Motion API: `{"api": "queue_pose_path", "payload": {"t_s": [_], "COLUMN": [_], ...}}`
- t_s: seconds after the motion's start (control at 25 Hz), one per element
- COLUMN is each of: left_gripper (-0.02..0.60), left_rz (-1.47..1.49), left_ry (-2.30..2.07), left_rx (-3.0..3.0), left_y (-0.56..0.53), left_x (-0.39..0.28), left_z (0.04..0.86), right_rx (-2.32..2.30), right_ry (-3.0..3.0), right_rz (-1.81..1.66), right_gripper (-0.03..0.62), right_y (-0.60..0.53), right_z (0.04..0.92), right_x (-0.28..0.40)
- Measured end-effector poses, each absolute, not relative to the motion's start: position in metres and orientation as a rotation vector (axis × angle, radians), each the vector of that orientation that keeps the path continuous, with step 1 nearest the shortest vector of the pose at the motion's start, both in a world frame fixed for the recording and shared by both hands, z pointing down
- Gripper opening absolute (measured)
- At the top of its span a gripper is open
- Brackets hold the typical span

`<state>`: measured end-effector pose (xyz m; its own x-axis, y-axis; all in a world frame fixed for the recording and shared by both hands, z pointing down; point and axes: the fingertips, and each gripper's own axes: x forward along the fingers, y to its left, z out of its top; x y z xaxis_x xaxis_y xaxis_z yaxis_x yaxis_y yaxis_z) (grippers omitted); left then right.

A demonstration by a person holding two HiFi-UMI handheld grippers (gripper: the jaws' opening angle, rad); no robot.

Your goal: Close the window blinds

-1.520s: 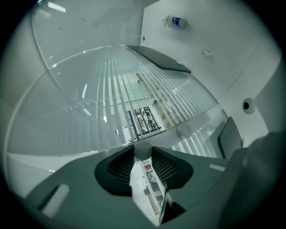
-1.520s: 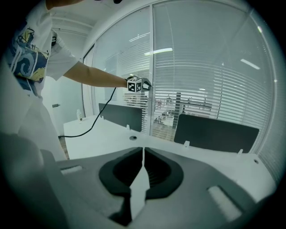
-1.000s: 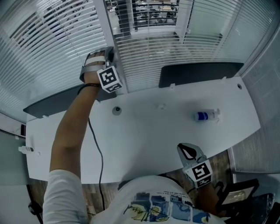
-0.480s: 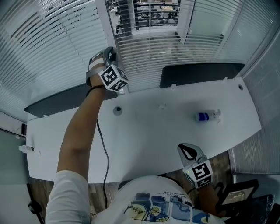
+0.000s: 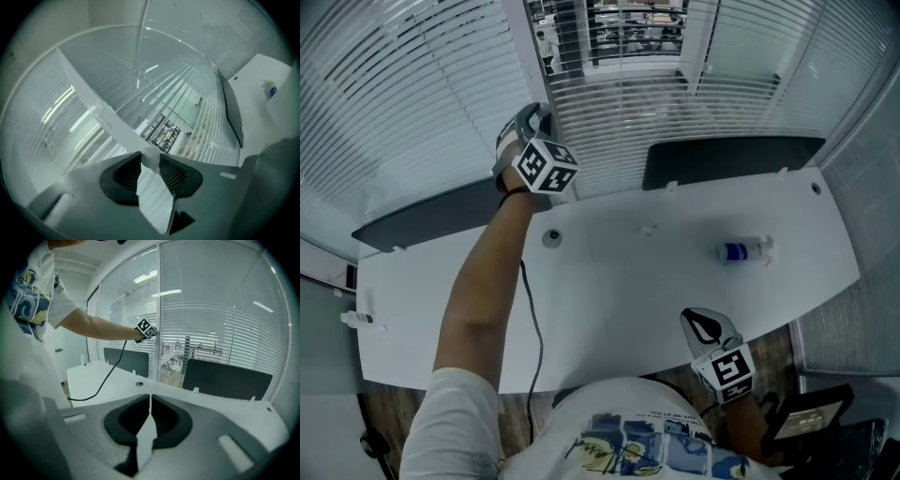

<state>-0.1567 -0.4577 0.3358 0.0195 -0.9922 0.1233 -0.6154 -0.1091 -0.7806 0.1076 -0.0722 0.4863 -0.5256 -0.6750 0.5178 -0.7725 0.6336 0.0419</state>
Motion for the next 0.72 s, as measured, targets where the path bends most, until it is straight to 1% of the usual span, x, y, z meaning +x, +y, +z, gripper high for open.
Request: {"api": "queue_pose_path", "payload": {"t_s": [0.48,0.6,0.72], "left_gripper": [0.127,0.129,0.133], "left_rz": [-0.696,-0.692,-0.753], "left_ry": [1.869,1.877,1.827], "left_rx": [-1.983,-1.988,-1.940], "left_y": [-0.4540,-0.4541,-0.4544], "left_x": [-0.1624,-0.1635,-0.1639], "left_z": [0.3308,0.3300,0.3319], "right_rx": [1.129,1.128,1.130], "right_ry": [-2.372,-2.372,-2.369], "right_rz": [0.263,0.262,0.262], "right_gripper": [0.006,0.006,0.006], "right_y": [-0.0737,-0.0734,-0.0731], "right_z": [0.4836,0.4842,0.4845], "right_x": [0.1041,0.1046,0.1057]}}
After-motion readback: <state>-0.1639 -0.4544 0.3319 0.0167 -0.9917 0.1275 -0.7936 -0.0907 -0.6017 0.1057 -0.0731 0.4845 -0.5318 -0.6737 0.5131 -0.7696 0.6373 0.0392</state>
